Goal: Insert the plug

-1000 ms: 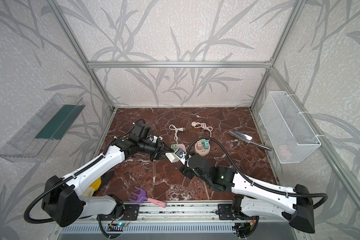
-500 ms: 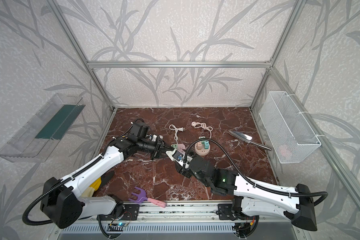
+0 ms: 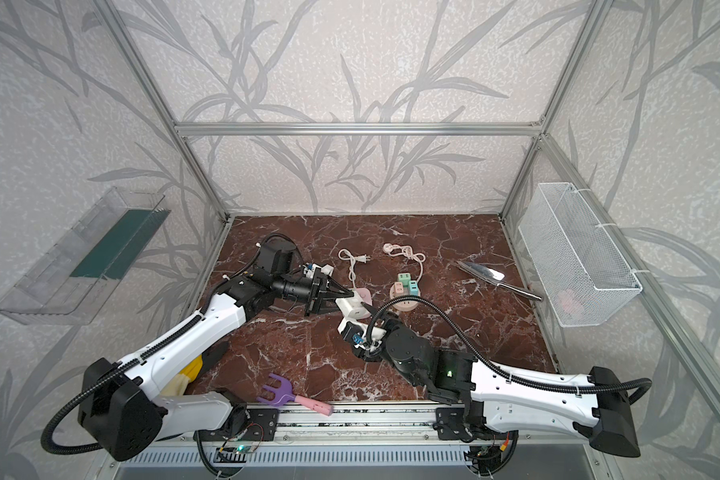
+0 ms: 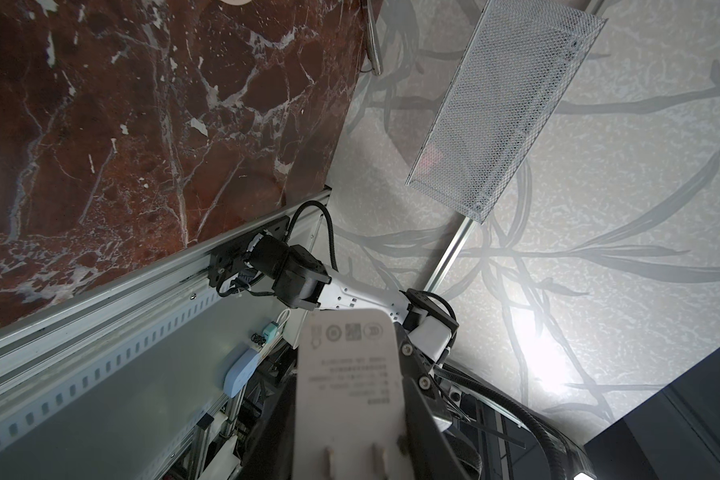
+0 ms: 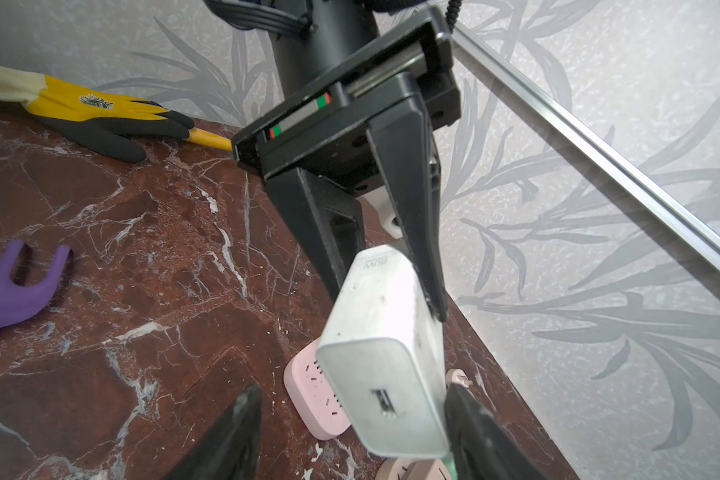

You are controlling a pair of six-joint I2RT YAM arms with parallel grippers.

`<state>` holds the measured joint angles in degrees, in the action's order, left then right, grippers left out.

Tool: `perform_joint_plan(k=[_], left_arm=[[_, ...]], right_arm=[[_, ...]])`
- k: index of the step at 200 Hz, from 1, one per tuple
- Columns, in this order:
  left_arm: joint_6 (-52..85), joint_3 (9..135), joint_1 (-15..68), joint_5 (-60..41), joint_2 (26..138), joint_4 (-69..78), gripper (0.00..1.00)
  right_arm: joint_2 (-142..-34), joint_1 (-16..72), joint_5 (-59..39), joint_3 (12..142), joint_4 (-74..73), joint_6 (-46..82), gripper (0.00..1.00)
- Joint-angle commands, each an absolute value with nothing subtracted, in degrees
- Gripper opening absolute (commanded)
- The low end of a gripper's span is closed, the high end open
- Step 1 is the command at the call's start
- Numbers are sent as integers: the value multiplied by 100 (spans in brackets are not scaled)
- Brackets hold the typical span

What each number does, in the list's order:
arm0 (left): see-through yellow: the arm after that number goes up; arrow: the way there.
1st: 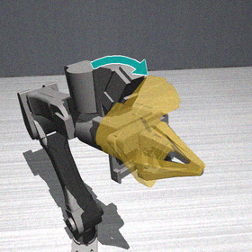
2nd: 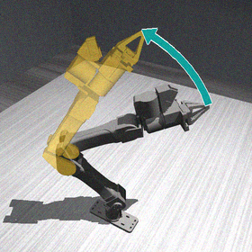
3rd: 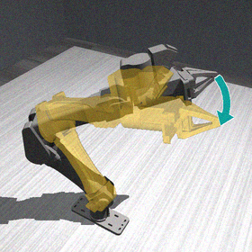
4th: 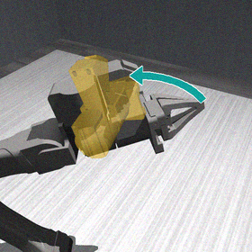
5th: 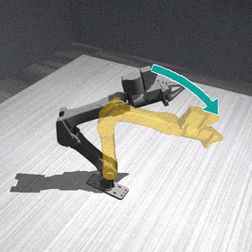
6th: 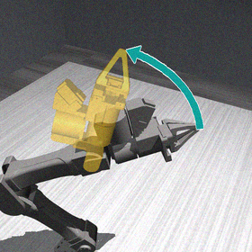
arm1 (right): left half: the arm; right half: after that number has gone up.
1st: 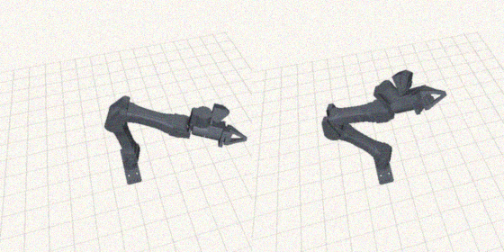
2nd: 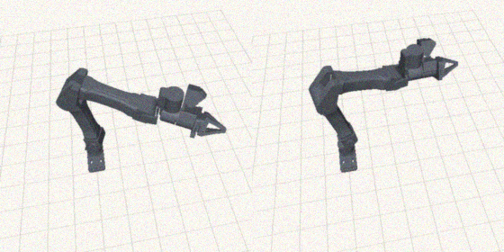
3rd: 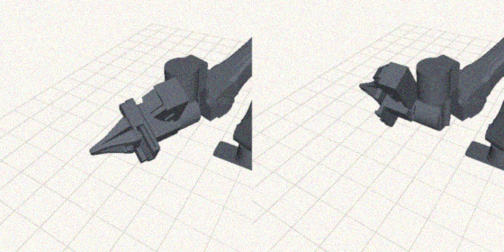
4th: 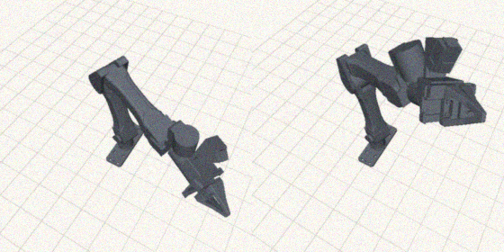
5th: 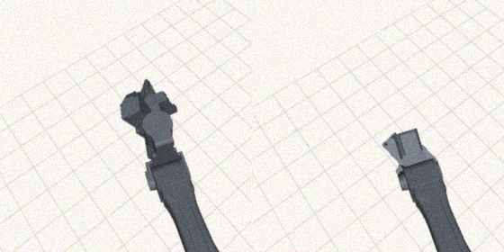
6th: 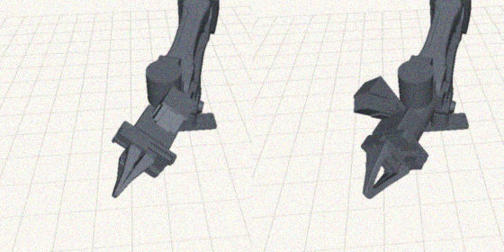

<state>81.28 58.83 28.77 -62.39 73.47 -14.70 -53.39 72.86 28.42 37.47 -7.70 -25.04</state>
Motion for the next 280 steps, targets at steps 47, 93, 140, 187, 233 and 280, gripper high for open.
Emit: perform_joint_plan(k=[47,93,140,187,233,280], left_arm=[[8420,6038,3092,-6800,7242,-908,0],[8473,6064,3212,-6829,7214,-789,0],[8511,6038,3277,-6820,7183,-708,0],[8674,5869,3282,-6820,7215,-422,0],[8846,5737,3242,-6779,7354,0,37],[7387,6380,2845,-6506,7530,-1950,61]], right_arm=[[-5185,7313,3134,3793,-1076,-2916,64],[-5300,7317,3217,3850,-1072,-3127,57],[-5388,7304,3305,3942,-1014,-3216,50],[-5447,7311,3006,4235,-454,-3069,6],[-5438,7306,2978,4322,-107,-2735,0],[-5544,7225,2779,4598,673,-2129,0]])
